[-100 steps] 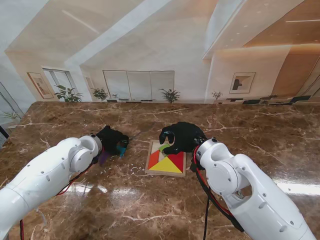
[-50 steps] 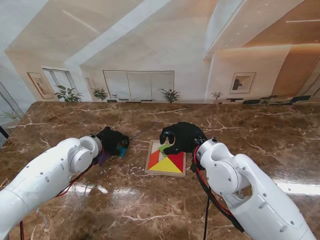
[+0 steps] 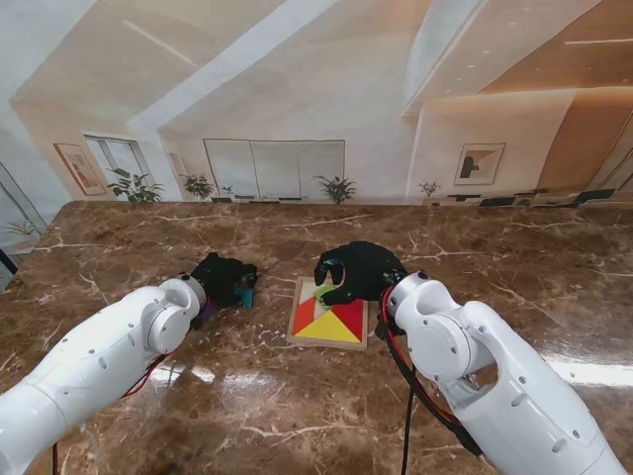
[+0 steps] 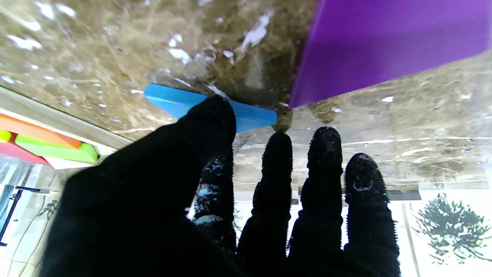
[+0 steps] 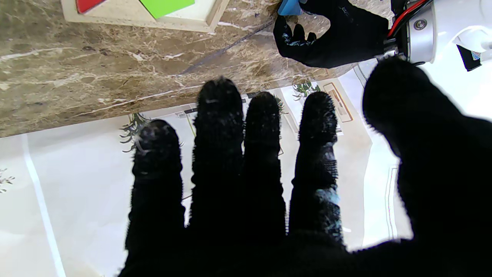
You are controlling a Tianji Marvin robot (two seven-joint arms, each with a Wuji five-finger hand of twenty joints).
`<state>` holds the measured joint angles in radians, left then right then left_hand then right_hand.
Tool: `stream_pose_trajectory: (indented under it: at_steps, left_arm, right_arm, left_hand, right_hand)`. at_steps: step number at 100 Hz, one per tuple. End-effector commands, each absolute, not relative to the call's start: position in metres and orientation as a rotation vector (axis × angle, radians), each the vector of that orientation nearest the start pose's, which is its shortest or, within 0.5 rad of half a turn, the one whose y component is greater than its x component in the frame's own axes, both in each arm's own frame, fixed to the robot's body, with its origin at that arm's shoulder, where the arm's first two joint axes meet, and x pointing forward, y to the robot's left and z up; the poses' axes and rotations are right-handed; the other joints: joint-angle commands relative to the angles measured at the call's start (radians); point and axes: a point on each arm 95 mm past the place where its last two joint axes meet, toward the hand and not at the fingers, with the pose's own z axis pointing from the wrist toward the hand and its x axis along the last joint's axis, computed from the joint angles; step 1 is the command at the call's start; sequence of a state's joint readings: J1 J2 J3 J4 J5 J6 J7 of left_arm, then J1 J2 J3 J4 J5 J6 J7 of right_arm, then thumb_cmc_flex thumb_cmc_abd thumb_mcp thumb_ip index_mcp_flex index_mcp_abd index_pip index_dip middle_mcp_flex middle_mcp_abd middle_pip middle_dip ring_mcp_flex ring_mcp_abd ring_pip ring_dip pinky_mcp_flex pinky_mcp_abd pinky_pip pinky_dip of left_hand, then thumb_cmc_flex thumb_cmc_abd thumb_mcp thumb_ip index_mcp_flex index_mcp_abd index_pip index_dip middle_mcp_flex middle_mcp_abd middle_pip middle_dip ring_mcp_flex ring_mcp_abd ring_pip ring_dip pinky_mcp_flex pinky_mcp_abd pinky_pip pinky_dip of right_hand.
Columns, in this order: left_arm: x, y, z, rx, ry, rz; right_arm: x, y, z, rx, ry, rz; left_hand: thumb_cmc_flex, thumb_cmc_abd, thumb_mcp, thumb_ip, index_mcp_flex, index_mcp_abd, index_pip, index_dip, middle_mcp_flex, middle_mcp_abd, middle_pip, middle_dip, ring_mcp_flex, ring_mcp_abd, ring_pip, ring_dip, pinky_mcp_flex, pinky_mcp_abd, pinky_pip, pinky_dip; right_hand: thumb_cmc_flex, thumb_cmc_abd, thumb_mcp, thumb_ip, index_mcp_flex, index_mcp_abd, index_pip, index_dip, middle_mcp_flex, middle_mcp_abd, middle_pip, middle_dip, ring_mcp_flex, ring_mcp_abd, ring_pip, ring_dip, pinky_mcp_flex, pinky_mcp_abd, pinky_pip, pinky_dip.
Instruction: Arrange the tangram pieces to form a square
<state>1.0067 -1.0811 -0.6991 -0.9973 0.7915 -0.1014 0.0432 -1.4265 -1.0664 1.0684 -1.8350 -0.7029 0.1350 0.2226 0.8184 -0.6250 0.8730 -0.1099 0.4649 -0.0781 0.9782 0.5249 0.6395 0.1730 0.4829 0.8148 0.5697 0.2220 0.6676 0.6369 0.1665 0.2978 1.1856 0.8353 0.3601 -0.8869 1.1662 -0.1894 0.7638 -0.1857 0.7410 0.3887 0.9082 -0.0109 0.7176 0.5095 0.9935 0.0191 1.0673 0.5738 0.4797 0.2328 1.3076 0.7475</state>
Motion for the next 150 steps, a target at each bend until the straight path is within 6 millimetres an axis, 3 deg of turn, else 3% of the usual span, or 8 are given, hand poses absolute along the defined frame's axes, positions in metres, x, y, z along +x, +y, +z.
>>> stream_pose_trajectory:
  at_steps: [1, 32, 91, 113, 123, 127, 139, 150]
  left_arm:
    - [0.495, 0.003, -0.392, -1.197, 1.869, -1.259]
    - [0.495, 0.003, -0.393, -1.223, 1.849, -1.296]
    - [0.493, 0.003, -0.393, -1.375, 1.748, -1.408]
    - [0.493, 0.003, -0.393, -1.386, 1.738, -1.413]
    - [0.495, 0.002, -0.39, -1.364, 1.711, -1.428]
    - [0.496, 0.002, -0.388, -1.351, 1.696, -1.437]
    - [0.498, 0.0, -0.379, -1.342, 1.694, -1.458]
    - [0.499, -0.002, -0.372, -1.324, 1.709, -1.476]
  right_arm:
    - [0.404, 0.075, -0.245, 1.389, 1.589, 1.698]
    - [0.404, 0.071, -0.248, 1.408, 1.588, 1.682]
    - [0.403, 0.068, -0.25, 1.421, 1.584, 1.662]
    - [0.402, 0.067, -0.249, 1.423, 1.587, 1.653]
    - [0.402, 0.067, -0.249, 1.423, 1.59, 1.652]
    - [0.403, 0.067, -0.249, 1.423, 1.591, 1.652]
    - [0.403, 0.068, -0.249, 1.424, 1.594, 1.651]
    - [0.403, 0.067, -0.249, 1.424, 1.592, 1.651]
  left_hand:
    - [0.067, -0.052, -0.001, -0.024, 0.027, -0.018, 0.066, 0.047, 0.13, -0.016, 0.037, 0.109, 0.021, 0.013, 0.039, 0.024, 0.016, 0.035, 0.048, 0.019]
    - [0.147, -0.077, -0.086, -0.016, 0.053, -0.048, 0.153, 0.085, 0.253, -0.027, -0.03, 0.286, 0.067, 0.024, 0.058, 0.025, 0.029, 0.044, 0.057, 0.013]
    - [0.184, -0.089, -0.089, -0.01, 0.204, -0.102, 0.195, 0.085, 0.398, -0.029, -0.049, 0.303, 0.13, 0.045, 0.027, 0.001, 0.032, 0.081, 0.024, -0.004]
    - [0.127, -0.072, -0.128, -0.02, 0.172, -0.066, 0.11, -0.009, 0.364, -0.007, -0.083, 0.31, 0.11, 0.061, 0.033, 0.012, 0.009, 0.086, 0.023, 0.006]
    - [0.047, -0.075, -0.1, -0.042, 0.137, -0.04, 0.025, -0.037, 0.175, 0.025, 0.06, 0.181, 0.078, 0.068, 0.053, 0.042, -0.016, 0.085, 0.023, 0.041]
    - [0.007, -0.079, -0.085, -0.049, 0.126, -0.038, -0.009, -0.03, 0.114, 0.025, 0.095, 0.033, 0.054, 0.065, 0.071, 0.06, -0.032, 0.073, 0.029, 0.058]
    - [-0.049, -0.094, -0.062, -0.046, 0.111, -0.039, -0.031, -0.013, 0.065, 0.019, 0.089, 0.007, 0.015, 0.066, 0.104, 0.091, -0.065, 0.061, 0.038, 0.082]
    - [-0.094, -0.091, -0.017, -0.011, 0.092, -0.043, -0.077, 0.019, 0.023, 0.004, 0.031, -0.041, -0.024, 0.052, 0.087, 0.095, -0.085, 0.037, 0.04, 0.109]
  right_hand:
    - [0.008, 0.018, 0.008, 0.025, 0.026, 0.006, -0.009, -0.007, 0.011, 0.004, -0.003, -0.003, 0.025, 0.006, 0.007, -0.003, 0.001, 0.011, 0.03, 0.001]
    - [0.005, 0.03, 0.007, 0.027, 0.02, 0.009, -0.013, -0.009, 0.013, 0.006, -0.002, -0.003, 0.026, 0.007, 0.008, -0.003, 0.0, 0.01, 0.031, 0.001]
    - [0.001, 0.054, 0.006, 0.03, 0.005, 0.017, -0.028, -0.018, 0.018, 0.008, -0.001, -0.004, 0.029, 0.01, 0.011, -0.004, 0.0, 0.009, 0.035, 0.001]
    - [0.001, 0.059, 0.006, 0.031, 0.006, 0.02, -0.028, -0.02, 0.02, 0.009, 0.0, -0.004, 0.031, 0.01, 0.013, -0.004, 0.0, 0.009, 0.037, 0.0]
    - [0.001, 0.061, 0.006, 0.032, 0.007, 0.021, -0.027, -0.02, 0.022, 0.01, 0.001, -0.004, 0.032, 0.01, 0.013, -0.004, 0.001, 0.01, 0.037, 0.0]
    - [0.001, 0.061, 0.006, 0.032, 0.007, 0.022, -0.027, -0.02, 0.022, 0.011, 0.001, -0.004, 0.032, 0.01, 0.013, -0.005, 0.001, 0.01, 0.037, 0.0]
    - [0.002, 0.062, 0.006, 0.032, 0.006, 0.023, -0.028, -0.021, 0.023, 0.009, 0.0, -0.005, 0.032, 0.01, 0.012, -0.005, 0.001, 0.011, 0.038, 0.0]
    - [0.002, 0.063, 0.006, 0.032, 0.005, 0.023, -0.028, -0.021, 0.023, 0.008, 0.0, -0.005, 0.032, 0.009, 0.012, -0.005, 0.001, 0.011, 0.038, 0.0]
